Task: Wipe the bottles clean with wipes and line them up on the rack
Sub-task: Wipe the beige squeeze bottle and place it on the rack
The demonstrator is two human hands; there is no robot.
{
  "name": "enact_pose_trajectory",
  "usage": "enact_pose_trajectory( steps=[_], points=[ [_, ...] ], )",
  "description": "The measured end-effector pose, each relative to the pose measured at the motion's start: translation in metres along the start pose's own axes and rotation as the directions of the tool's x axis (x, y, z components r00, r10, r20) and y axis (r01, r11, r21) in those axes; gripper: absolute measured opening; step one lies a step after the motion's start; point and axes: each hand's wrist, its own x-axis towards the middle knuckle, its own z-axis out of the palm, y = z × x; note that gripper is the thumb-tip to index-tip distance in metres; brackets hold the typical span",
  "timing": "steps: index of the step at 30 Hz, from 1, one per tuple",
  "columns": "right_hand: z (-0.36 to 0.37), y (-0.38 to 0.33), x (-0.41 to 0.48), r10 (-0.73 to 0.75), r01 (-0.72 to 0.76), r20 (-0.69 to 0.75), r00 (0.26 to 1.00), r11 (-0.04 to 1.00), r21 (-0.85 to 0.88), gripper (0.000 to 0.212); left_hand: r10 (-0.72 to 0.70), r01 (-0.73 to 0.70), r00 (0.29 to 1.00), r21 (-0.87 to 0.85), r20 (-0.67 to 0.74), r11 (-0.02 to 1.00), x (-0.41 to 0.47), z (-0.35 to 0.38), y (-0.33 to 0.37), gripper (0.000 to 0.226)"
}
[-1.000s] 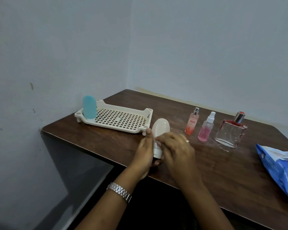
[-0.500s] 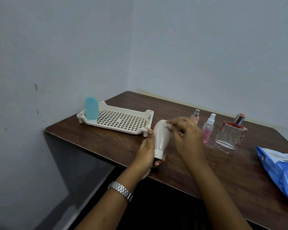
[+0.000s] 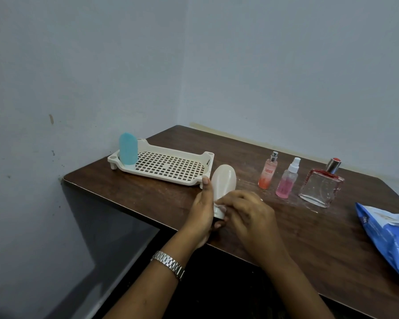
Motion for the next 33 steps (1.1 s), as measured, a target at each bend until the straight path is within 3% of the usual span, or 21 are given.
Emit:
enact_pose_trajectory(
  steps=[3, 8, 17, 22, 29, 33],
  points=[
    [-0.005, 0.007, 0.002, 0.057, -0.056, -0.005, 0.998, 0.992, 0.111, 0.017, -0.010, 0.010, 1.000, 0.009, 0.019, 1.000, 0.001, -0.002, -0.001, 0.067],
    [-0.006, 0.020, 0.024, 0.311, -0.275, -0.053, 0.949, 0.898, 0.342, 0.022, -0.019, 0.019, 0.993, 0.003, 0.115, 1.000, 0.005, -0.006, -0.002, 0.069],
    [0.013, 0.020, 0.036, 0.504, -0.360, -0.138, 0.853, 0.759, 0.543, 0.015, -0.020, 0.022, 0.994, -0.017, 0.105, 1.000, 0.006, -0.006, -0.003, 0.068],
    [0.018, 0.004, 0.011, 0.491, -0.375, -0.141, 0.860, 0.794, 0.478, 0.023, 0.040, -0.039, 0.999, -0.034, 0.029, 0.999, 0.006, -0.005, -0.004, 0.067],
    [0.018, -0.019, -0.018, 0.215, -0.189, -0.107, 0.971, 0.959, 0.210, 0.024, -0.017, 0.014, 0.999, -0.066, -0.038, 0.998, 0.009, -0.005, -0.007, 0.068],
    [0.019, -0.017, -0.018, 0.186, -0.166, -0.111, 0.976, 0.971, 0.171, 0.026, 0.029, -0.028, 1.000, -0.114, 0.003, 0.993, 0.005, -0.007, -0.004, 0.059]
  ],
)
